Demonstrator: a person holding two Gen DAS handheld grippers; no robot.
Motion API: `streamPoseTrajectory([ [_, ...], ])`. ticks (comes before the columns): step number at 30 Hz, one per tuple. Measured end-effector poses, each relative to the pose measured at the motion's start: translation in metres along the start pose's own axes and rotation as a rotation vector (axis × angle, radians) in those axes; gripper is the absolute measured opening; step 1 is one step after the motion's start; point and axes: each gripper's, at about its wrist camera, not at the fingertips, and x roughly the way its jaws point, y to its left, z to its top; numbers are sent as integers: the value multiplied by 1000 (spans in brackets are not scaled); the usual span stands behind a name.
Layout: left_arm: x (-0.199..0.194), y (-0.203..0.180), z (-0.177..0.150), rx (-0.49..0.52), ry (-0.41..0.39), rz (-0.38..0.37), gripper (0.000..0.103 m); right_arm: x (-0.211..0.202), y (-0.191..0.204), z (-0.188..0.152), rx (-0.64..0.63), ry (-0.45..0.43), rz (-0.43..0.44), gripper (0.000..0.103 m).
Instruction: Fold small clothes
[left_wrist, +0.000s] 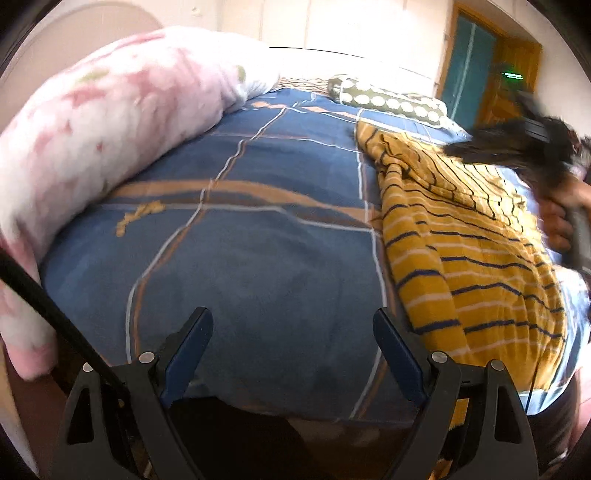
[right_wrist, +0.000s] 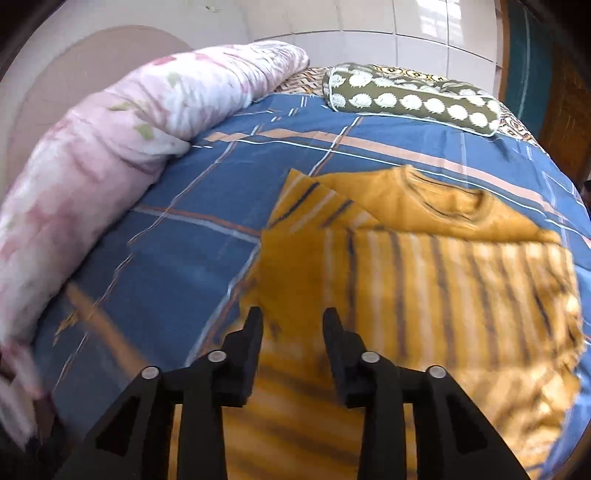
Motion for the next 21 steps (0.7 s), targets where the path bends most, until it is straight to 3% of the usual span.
streamPoseTrajectory([
  [4, 8, -17, 19, 18, 68, -77, 87, -70, -56, -52, -16, -24, -98, 58],
  [7, 18, -32, 34, 9, 89, -136, 87, -110, -116, -102, 57, -25, -211, 60],
  [9, 27, -40, 42, 7, 104, -156, 87, -123, -151, -128, 145, -11, -221, 60],
  [14, 56, -61, 55, -15, 157, -226, 87, -128, -219, -202, 427, -6, -98, 60],
  [16, 66, -68, 56, -24, 179, -260, 87, -122, -230, -221, 501, -15, -24, 60],
  [19, 86, -75, 53, -74, 246, -372, 87, -121, -231, -241, 567, -98, 58, 61],
  [21, 95, -75, 50, -114, 264, -395, 87, -120, -229, -247, 610, -129, 145, 62],
])
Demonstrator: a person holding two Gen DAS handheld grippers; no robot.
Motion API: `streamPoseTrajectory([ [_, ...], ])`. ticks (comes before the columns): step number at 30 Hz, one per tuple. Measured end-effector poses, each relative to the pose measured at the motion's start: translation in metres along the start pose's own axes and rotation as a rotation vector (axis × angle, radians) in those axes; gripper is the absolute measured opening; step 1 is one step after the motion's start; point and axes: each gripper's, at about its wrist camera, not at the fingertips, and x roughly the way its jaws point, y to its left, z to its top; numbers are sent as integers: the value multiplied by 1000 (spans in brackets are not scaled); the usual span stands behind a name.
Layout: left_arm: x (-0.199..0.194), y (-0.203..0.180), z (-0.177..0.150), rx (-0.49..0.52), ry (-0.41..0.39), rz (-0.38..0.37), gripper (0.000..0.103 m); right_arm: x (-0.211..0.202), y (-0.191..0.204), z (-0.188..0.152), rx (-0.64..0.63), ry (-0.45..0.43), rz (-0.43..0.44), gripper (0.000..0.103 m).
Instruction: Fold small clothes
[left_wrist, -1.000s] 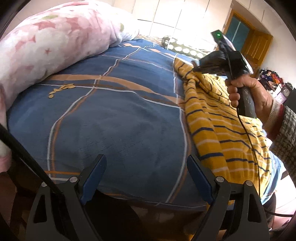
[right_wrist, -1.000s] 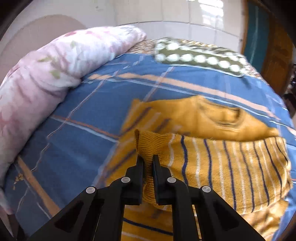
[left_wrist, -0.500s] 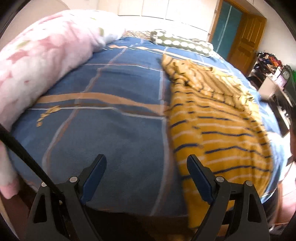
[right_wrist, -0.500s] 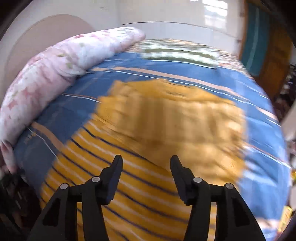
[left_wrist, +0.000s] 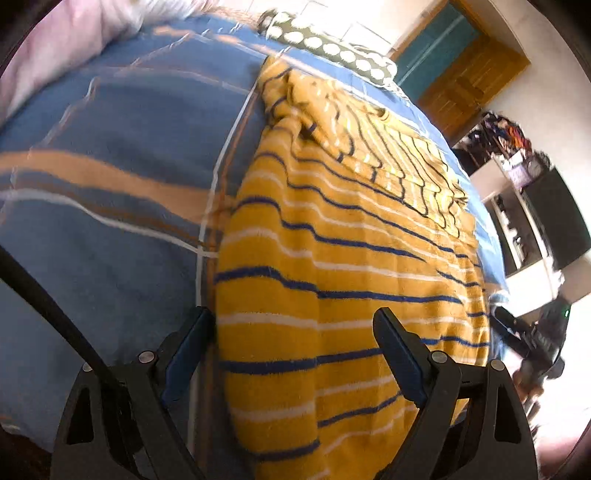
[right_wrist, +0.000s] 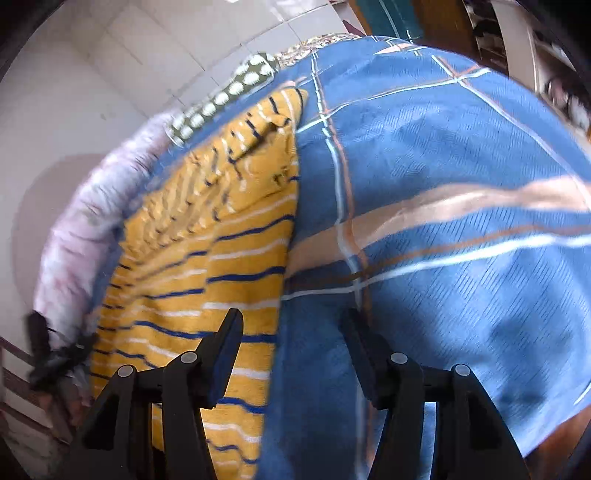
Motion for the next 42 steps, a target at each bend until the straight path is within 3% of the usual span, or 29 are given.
streamPoseTrajectory([
  [2, -2, -2, -3, -8, -16, -31, 86, 3, 0, -5, 31, 5, 66, 62],
  [5, -6, -4, -12, -16, -13, -69, 80, 7, 8, -13, 14, 7, 91, 62],
  [8, -11, -10, -24, -6, -19, -68, 75, 13, 19, -21, 3, 32, 130, 62],
  [19, -27, -17, -65, 8, -34, -73, 75, 15, 47, -71, -31, 111, 217, 60],
  [26, -29, -18, -71, 2, -32, -49, 73, 20, 48, -105, -29, 179, 187, 43],
  [27, -29, -20, -71, 12, -27, -30, 69, 23, 49, -107, -29, 187, 181, 41],
  [29, -30, -21, -69, 23, -10, 14, 25, 29, 53, -110, -33, 201, 163, 36],
  [31, -32, -16, -65, -3, 1, 63, 9, 30, 58, -110, -54, 207, 125, 21],
  [32, -36, -11, -63, -32, -1, 39, 9, 27, 60, -109, -73, 206, 106, 14],
  [36, -59, -6, -65, -64, -48, 5, 7, 2, 72, -105, -113, 162, 113, 10],
  [42, -99, -32, -92, 53, -118, 44, 3, -43, 72, -119, -134, 126, 134, 6],
])
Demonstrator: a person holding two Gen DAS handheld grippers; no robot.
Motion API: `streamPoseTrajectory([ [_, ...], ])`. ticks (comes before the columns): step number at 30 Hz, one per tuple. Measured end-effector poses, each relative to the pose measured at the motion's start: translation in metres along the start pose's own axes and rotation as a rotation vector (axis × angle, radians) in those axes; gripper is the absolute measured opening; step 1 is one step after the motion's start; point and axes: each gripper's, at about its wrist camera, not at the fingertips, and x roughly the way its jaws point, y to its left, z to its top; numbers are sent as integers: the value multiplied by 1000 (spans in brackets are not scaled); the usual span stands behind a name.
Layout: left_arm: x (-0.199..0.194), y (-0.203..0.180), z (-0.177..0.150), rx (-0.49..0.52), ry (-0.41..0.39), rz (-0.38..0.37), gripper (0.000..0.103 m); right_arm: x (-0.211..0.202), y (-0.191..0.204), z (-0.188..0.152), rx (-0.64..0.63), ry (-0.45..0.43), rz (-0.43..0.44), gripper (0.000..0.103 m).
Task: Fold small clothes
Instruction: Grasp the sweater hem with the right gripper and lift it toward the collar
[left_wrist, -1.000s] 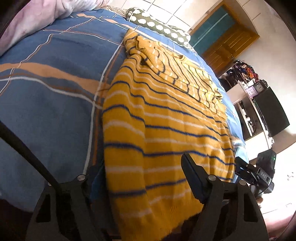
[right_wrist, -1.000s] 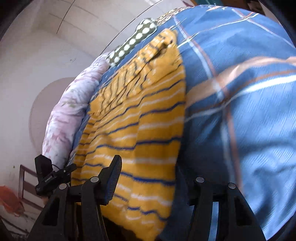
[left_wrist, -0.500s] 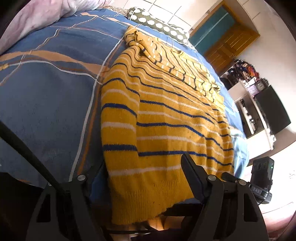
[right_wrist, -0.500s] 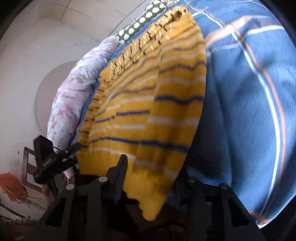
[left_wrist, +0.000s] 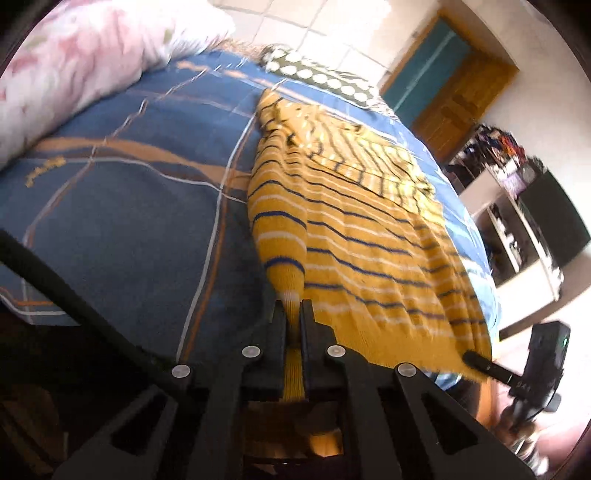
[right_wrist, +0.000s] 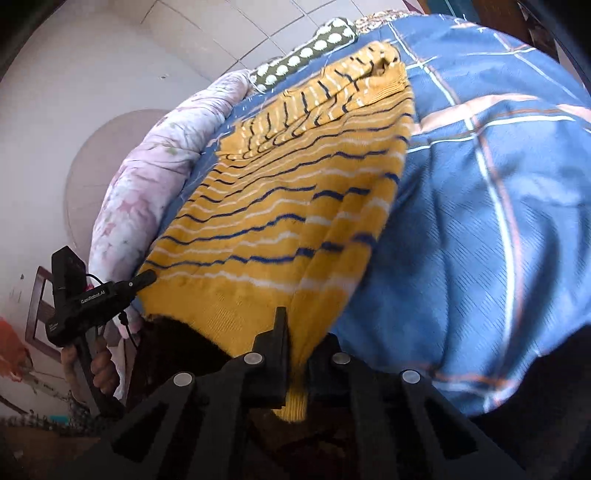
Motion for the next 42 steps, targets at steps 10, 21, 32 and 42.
streamPoseTrajectory([
  [10, 15, 2, 12, 26, 13, 49, 3, 10, 5, 13, -15, 2, 2, 5],
  [21, 30, -26, 154, 54, -127, 95, 0, -4, 55, 138, -177, -136, -41, 5],
  [32, 119, -42, 266, 61, -74, 3, 37, 72, 33, 295, -151, -141, -227, 5],
  [42, 187, -29, 217, 141, 98, -37, 62, 88, -11, 232, -100, -65, -162, 6],
])
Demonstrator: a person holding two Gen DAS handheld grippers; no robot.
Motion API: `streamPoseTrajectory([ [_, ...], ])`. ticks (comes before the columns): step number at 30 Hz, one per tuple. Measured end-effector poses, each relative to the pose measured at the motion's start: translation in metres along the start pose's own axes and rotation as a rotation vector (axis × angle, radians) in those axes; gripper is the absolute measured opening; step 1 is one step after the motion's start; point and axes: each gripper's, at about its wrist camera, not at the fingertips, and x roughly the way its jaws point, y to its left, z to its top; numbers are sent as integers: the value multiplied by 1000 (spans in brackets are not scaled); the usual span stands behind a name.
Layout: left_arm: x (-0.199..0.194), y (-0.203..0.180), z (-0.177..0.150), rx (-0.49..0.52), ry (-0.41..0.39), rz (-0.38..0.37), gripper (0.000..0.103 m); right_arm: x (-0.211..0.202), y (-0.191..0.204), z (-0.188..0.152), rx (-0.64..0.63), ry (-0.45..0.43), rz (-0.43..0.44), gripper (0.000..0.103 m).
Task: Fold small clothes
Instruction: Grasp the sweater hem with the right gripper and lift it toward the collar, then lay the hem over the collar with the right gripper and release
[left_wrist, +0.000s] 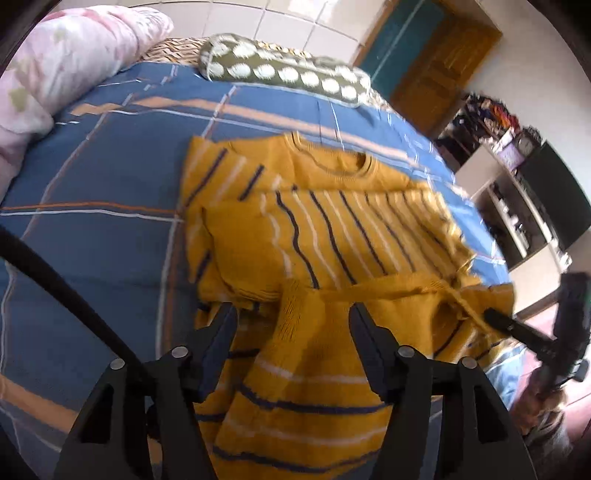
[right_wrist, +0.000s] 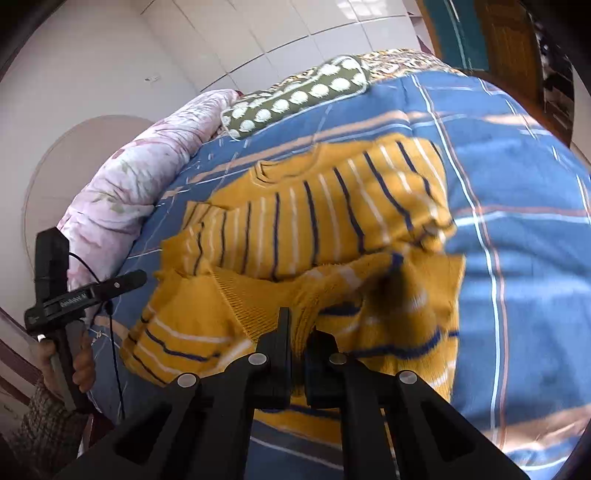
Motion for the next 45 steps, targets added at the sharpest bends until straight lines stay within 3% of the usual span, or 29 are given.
streamPoseTrajectory([
  [2, 18, -6, 0, 19, 36, 26, 62, 1, -2, 2, -4, 1, 1, 5],
  [3, 25, -8, -1, 34, 53, 49, 56, 2, -2, 4, -9, 0, -1, 5],
  [4, 33, -13, -2, 58, 72, 91, 21, 2, 0, 6, -18, -2, -4, 6],
  [5, 37, -15, -4, 73, 85, 124, 7, 2, 1, 8, -24, -5, -5, 6],
  [10, -14, -15, -9, 10, -32, 60, 5, -15, 11, 14, -32, -42, 29, 6],
  [14, -62, -16, 20, -17, -150, 58, 5, -38, 15, 39, -30, -126, 64, 6],
  [17, -52, -13, 64, -5, -181, 126, 5, -31, 14, 75, -30, -156, 67, 6],
  [20, -14, -8, 106, 17, -152, 204, 5, 4, 13, 114, -44, -149, 5, 5],
  [24, 70, 15, 141, -7, -31, 312, 15, 74, -6, 141, -23, -59, -107, 6],
  [26, 95, 36, 141, -67, 16, 309, 18, 108, -26, 144, 40, 5, -135, 9],
  [28, 96, 53, 136, -152, 8, 238, 23, 135, -54, 145, 177, 84, -66, 14],
  [29, 90, 62, 134, -203, 1, 172, 33, 138, -63, 146, 227, 89, -28, 18],
  [31, 80, 70, 132, -252, -16, 110, 46, 137, -84, 149, 354, 62, 67, 23],
  [33, 61, 75, 129, -284, -50, 81, 48, 132, -96, 152, 441, 27, 126, 39],
  [35, 37, 72, 125, -295, -85, 66, 56, 119, -100, 157, 475, -33, 115, 54],
  [37, 18, 67, 119, -291, -112, 73, 63, 104, -99, 164, 480, -78, 77, 61],
  [39, -3, 57, 110, -264, -126, 91, 68, 86, -93, 166, 451, -99, 32, 61],
  [42, -24, 44, 88, -210, -126, 116, 71, 60, -69, 154, 298, -84, -34, 61],
  [45, -39, 34, 52, -183, -97, 127, 71, 42, -45, 124, 119, -50, -159, 61],
])
